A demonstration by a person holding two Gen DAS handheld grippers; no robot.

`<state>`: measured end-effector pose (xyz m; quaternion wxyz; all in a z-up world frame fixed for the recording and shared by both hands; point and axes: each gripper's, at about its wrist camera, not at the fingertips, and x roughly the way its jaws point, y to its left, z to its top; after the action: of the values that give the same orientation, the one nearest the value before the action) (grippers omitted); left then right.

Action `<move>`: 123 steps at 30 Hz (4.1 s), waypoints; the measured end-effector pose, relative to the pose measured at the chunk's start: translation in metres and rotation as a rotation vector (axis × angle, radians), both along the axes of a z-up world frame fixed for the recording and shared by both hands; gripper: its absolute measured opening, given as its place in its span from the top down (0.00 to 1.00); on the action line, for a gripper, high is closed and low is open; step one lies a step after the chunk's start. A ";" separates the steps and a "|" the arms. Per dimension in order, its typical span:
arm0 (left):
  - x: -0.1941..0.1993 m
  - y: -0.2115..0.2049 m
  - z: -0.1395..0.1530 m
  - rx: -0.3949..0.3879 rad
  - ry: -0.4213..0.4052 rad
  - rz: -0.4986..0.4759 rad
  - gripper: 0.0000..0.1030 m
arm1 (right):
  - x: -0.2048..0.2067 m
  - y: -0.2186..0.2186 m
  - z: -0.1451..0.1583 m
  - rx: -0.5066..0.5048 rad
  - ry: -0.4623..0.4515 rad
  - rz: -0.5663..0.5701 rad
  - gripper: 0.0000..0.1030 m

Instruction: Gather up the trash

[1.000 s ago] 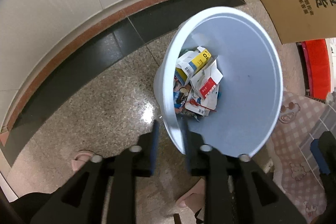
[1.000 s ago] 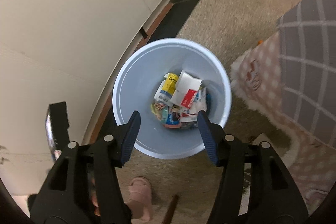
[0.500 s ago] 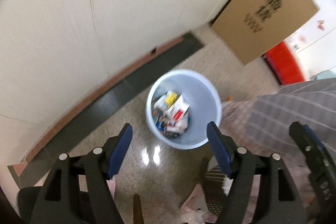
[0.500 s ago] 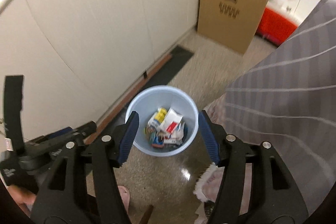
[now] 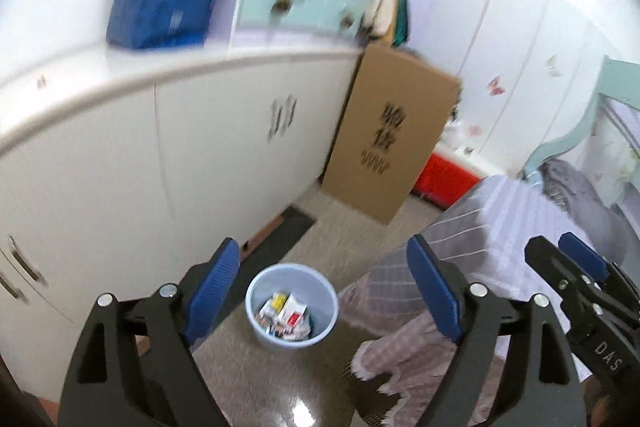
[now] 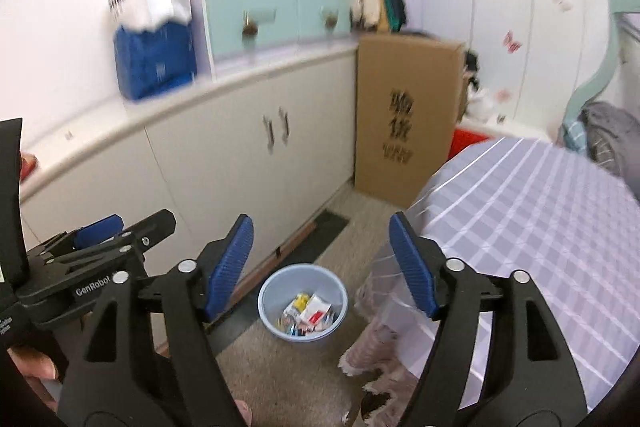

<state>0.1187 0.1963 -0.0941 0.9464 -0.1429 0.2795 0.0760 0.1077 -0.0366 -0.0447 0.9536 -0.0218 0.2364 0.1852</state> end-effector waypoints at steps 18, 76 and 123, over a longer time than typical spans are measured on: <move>-0.139 -0.106 0.126 0.257 -0.295 -0.077 0.08 | -0.139 -0.101 0.080 0.092 -0.241 -0.125 0.14; -0.178 -0.155 0.131 0.310 -0.344 -0.167 0.06 | -0.184 -0.130 0.079 0.114 -0.273 -0.182 0.07; -0.179 -0.153 0.133 0.312 -0.344 -0.170 0.06 | -0.179 -0.141 0.073 0.109 -0.250 -0.157 0.07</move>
<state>-0.0600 0.0434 0.0391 0.9937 0.0183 0.1099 0.0128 -0.0713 -0.1781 0.0285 0.9869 0.0255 0.1065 0.1183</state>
